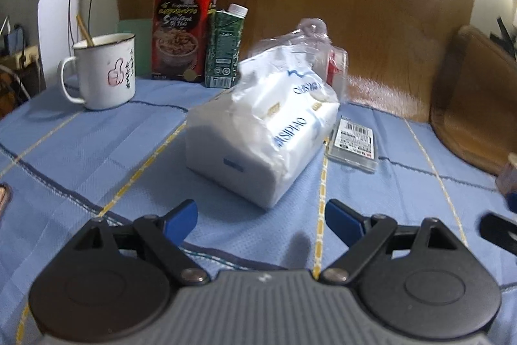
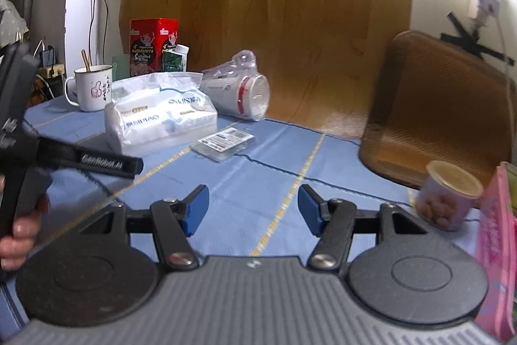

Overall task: Organize soft objects
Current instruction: 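Withdraw the left gripper from the tin back over the table, then grasp the clear barcode-labelled card packet on the table with the right gripper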

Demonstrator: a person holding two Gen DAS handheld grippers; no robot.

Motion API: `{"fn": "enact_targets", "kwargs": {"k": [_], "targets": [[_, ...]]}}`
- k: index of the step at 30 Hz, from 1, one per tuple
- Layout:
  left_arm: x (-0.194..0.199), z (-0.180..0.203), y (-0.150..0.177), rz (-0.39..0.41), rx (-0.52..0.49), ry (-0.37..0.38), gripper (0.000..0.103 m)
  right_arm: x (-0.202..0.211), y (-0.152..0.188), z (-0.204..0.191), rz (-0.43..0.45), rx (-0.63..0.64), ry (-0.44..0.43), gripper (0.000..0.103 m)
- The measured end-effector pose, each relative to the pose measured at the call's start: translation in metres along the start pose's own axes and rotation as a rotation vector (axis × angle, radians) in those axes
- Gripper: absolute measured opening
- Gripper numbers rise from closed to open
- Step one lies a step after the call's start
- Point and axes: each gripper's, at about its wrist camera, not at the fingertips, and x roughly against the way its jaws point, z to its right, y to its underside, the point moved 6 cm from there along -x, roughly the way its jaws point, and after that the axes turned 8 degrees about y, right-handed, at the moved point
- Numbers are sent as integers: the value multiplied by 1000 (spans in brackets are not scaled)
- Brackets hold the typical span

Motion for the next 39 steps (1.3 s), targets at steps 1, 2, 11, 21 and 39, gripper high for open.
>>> {"fn": "enact_targets", "kwargs": {"k": [1, 2, 11, 21, 39], "targets": [[1, -2, 0, 7, 10, 4, 89, -6, -3, -2, -8, -7, -8, 63], [2, -2, 0, 14, 15, 9, 89, -13, -6, -5, -14, -10, -13, 63], [10, 8, -2, 87, -44, 1, 91, -92, -33, -3, -144, -138, -55, 64], [9, 5, -5, 91, -21, 34, 91, -166, -42, -25, -305, -241, -78, 67], [12, 13, -2, 82, -35, 101, 95, -151, -34, -34, -227, -37, -53, 61]]}}
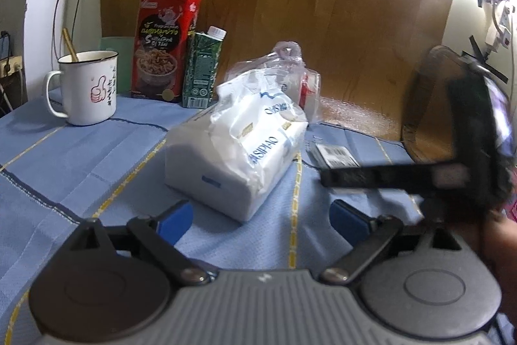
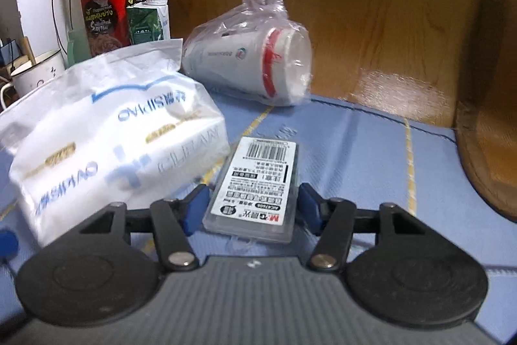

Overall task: Organize soft objects
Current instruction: 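Grasp the clear barcode-labelled card packet on the table with the right gripper, then carry the card packet into the pink tin and open the right gripper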

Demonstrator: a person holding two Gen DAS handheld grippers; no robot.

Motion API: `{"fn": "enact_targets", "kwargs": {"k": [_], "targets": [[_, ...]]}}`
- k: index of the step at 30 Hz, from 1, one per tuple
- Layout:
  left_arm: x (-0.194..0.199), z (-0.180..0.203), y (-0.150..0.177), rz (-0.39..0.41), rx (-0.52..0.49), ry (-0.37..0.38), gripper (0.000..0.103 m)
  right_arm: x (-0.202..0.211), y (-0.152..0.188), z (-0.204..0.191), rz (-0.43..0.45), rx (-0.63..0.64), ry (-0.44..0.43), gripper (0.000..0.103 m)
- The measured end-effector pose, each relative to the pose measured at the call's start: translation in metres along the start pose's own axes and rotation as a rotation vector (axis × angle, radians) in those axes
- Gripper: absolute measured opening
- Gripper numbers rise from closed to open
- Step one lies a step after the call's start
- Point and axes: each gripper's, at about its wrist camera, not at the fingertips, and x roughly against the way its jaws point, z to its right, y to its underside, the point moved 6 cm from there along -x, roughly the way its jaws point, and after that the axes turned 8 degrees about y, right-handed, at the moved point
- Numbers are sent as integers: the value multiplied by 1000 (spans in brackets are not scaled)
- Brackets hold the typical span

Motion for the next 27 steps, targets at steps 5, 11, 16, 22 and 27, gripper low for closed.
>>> {"fn": "enact_targets", "kwargs": {"k": [5, 11, 16, 22, 27], "targets": [[0, 11, 3, -5, -58, 14, 95, 45, 36, 24, 11, -7, 25, 60], [1, 15, 3, 8, -84, 4, 97, 119, 95, 49, 41, 24, 79, 60], [-2, 17, 3, -22, -86, 25, 99, 164, 136, 63, 71, 67, 131, 60], [10, 54, 23, -153, -67, 198, 94, 192, 163, 75, 110, 27, 102, 60], [29, 113, 38, -263, -50, 428, 90, 203, 173, 92, 130, -77, 40, 60]]}}
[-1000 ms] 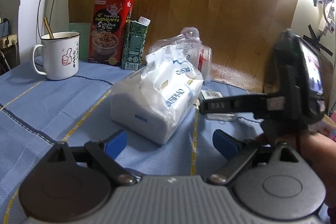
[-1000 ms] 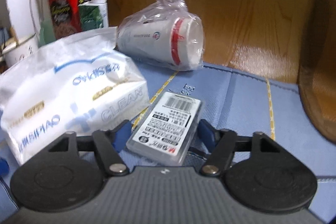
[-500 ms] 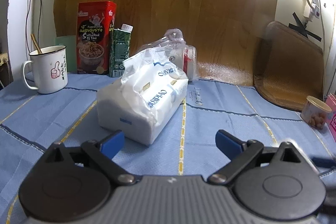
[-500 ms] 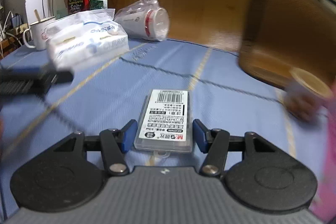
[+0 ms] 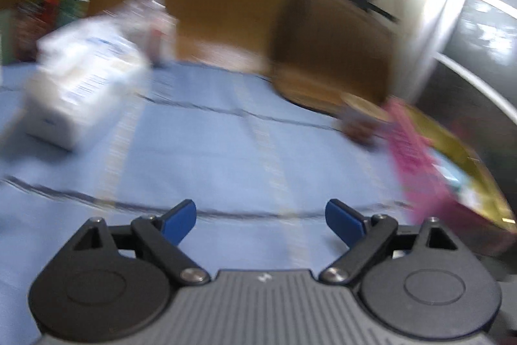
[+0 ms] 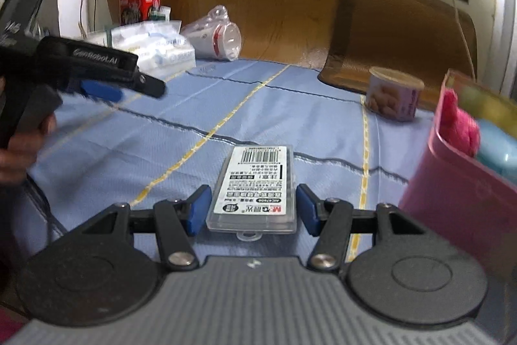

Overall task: Organize soft objects
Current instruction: 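Carry the card packet into the pink tin and open the right gripper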

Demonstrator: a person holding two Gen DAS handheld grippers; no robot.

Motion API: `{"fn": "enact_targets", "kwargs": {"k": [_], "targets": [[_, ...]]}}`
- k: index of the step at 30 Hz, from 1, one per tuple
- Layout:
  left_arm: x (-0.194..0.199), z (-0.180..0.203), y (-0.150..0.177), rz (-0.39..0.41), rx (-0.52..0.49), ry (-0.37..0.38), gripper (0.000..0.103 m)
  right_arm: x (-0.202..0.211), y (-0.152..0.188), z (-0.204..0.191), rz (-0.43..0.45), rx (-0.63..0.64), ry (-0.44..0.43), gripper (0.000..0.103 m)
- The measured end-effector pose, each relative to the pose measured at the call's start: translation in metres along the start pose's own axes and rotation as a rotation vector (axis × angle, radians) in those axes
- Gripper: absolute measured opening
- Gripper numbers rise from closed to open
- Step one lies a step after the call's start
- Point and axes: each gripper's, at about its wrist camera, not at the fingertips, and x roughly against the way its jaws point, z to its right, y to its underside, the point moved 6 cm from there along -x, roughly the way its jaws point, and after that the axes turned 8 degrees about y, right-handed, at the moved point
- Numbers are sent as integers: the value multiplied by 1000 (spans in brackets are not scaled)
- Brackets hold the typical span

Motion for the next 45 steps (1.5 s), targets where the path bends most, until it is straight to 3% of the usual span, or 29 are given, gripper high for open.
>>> {"fn": "enact_targets", "kwargs": {"k": [3, 7, 10, 11, 15, 19, 24, 30, 33, 35, 38, 43, 45], "targets": [[-14, 25, 8, -90, 26, 78, 86, 1, 4, 9, -9, -89, -37, 60], [-33, 42, 16, -166, 61, 90, 81, 4, 7, 19, -7, -195, -104, 59], [-49, 50, 20, -206, 79, 98, 59, 7, 9, 19, 4, -213, -139, 59], [-53, 55, 21, -221, 57, 86, 41, 9, 9, 20, 10, -215, -149, 59], [-55, 79, 10, -210, 26, 107, 38, 20, 6, 28, 67, -202, -128, 59], [-59, 128, -21, -158, -76, 177, 38, 43, -9, 50, 186, -215, -66, 59], [-97, 202, -41, -155, -244, 265, 39, 75, -23, 89, 332, -173, 138, 59], [-174, 274, -43, -209, -380, 332, 41, 82, -23, 165, 321, -245, 374, 59], [-216, 293, -46, -203, -437, 261, 45, 64, -26, 203, 281, -261, 494, 60], [-226, 292, -49, -207, -421, 214, 45, 54, -23, 224, 250, -299, 526, 60], [-214, 282, -48, -188, -381, 246, 59, 74, -8, 232, 285, -355, 473, 60], [-186, 261, -47, -125, -420, 132, 64, 104, 13, 226, 330, -406, 484, 60], [-174, 254, -44, -115, -426, 102, 72, 109, 14, 224, 342, -437, 492, 60]]}}
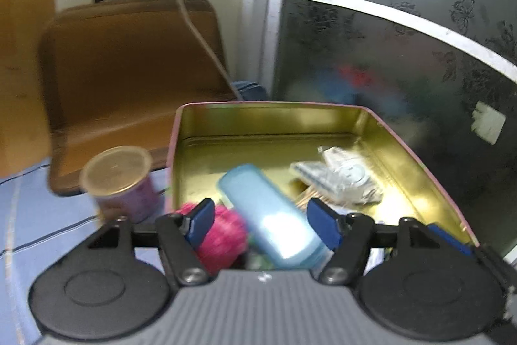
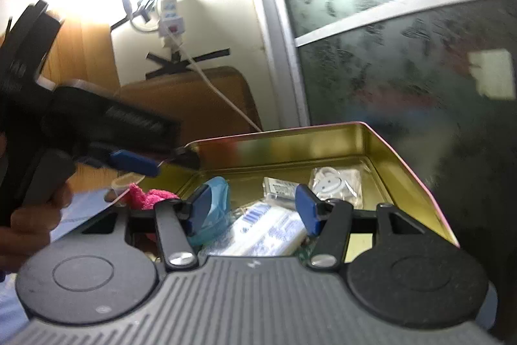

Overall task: Organize soft objects
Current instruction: 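Carry the card packet into the pink tin and open the right gripper, then withdraw both grippers from the tin and hold them above it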

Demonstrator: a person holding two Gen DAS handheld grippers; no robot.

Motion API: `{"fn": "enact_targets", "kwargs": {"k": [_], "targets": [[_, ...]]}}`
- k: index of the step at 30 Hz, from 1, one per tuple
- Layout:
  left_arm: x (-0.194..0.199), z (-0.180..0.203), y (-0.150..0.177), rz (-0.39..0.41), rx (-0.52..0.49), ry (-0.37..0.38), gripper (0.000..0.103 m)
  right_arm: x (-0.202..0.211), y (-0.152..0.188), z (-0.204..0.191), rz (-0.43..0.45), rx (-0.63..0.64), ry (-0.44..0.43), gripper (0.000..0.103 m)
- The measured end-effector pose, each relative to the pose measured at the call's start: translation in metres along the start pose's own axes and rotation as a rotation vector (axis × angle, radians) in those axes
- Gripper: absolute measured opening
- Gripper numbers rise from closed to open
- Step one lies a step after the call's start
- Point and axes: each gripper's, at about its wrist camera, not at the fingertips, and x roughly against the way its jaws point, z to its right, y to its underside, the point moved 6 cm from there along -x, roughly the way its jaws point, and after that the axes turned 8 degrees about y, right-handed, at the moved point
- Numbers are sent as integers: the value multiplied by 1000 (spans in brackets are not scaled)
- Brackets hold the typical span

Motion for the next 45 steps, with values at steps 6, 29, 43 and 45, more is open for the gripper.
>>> {"fn": "enact_targets", "kwargs": {"k": [6, 29, 43, 45], "targets": [[30, -5, 21, 8, -14, -89, 77, 11, 1, -10, -24, -34, -10, 60], [104, -38, 89, 17, 39, -275, 103, 44, 5, -47, -116, -126, -108, 86], [109, -48, 107, -26, 35, -336, 103, 48, 7, -62, -139, -120, -143, 86], [109, -47, 108, -25, 25, -346, 103, 48, 7, -62, -140, -118, -145, 86]]}}
